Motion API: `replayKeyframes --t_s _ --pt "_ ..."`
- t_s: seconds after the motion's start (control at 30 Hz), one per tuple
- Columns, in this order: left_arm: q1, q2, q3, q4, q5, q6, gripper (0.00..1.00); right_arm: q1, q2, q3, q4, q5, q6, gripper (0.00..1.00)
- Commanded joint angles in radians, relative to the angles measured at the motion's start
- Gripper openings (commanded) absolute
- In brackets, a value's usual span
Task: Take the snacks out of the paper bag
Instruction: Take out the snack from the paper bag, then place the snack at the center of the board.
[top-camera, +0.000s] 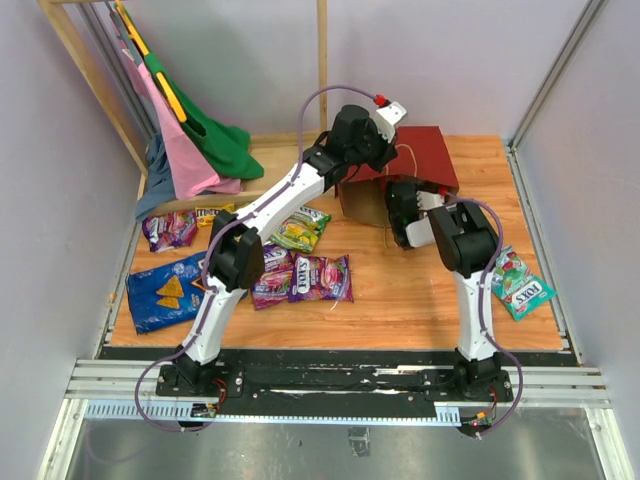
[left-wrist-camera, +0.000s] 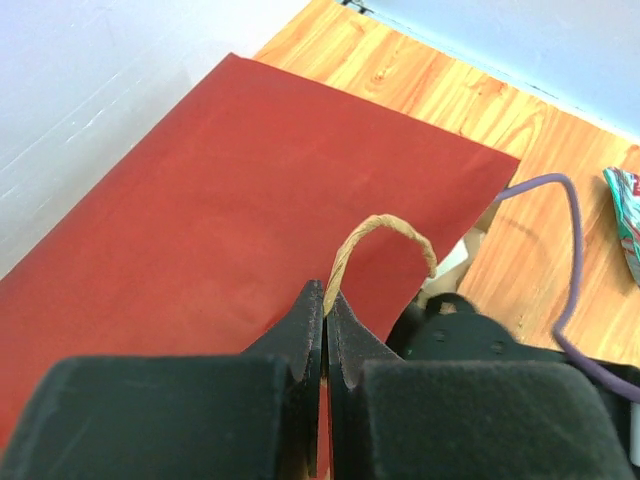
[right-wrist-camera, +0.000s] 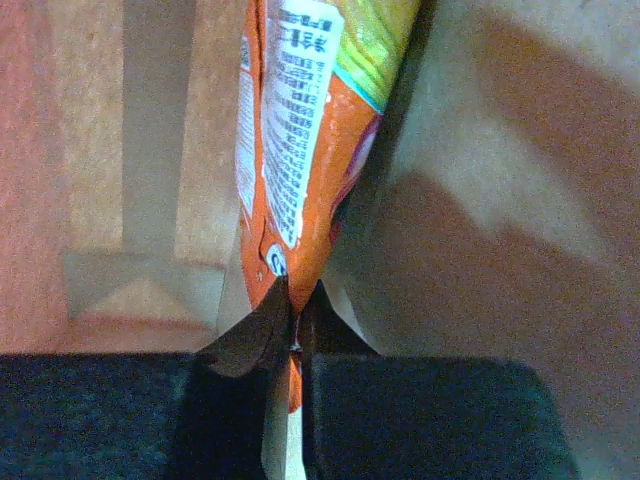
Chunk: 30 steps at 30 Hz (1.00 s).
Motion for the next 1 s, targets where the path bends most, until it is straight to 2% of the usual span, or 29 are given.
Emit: replayKeyframes --t_s 0.0,0.17,0.27,0.5,0.53,0.57,0.67,0.8,0.97 --pt "0.023 0.011 0.044 0.020 -0.003 0.005 0.02 0.012 -0.150 -0.147 0.148 -0.181 -0.109 0.01" --pt "0.040 0.019 0.046 0.018 -0.008 0.004 0.02 0.033 -0.278 -0.304 0.131 -0.388 -0.137 0.01" --pt "0.045 0.024 0.047 0.014 -0.009 0.006 0.02 0.039 -0.378 -0.367 0.035 -0.490 -0.207 0.01" --pt "0.049 0.039 0.044 0.016 -0.029 0.017 0.01 0.083 -0.684 -0.602 -0.067 -0.618 -0.195 0.01" --pt "0.051 0.041 0.044 0.016 -0.032 0.017 0.01 0.092 -0.743 -0.610 -0.130 -0.621 -0.216 0.01" --pt "0.054 0.042 0.041 0.011 -0.040 0.023 0.01 0.102 -0.946 -0.604 -0.424 -0.586 -0.301 0.01" --pt "0.057 0.040 0.039 0.012 -0.046 0.028 0.01 0.103 -1.154 -0.572 -0.742 -0.490 -0.448 0.01" --pt "0.063 0.045 0.039 0.014 -0.047 0.026 0.01 0.105 -1.380 -0.522 -0.964 -0.379 -0.592 0.01" --pt "0.064 0.047 0.040 0.012 -0.052 0.026 0.01 0.102 -1.490 -0.427 -1.188 -0.334 -0.733 0.01"
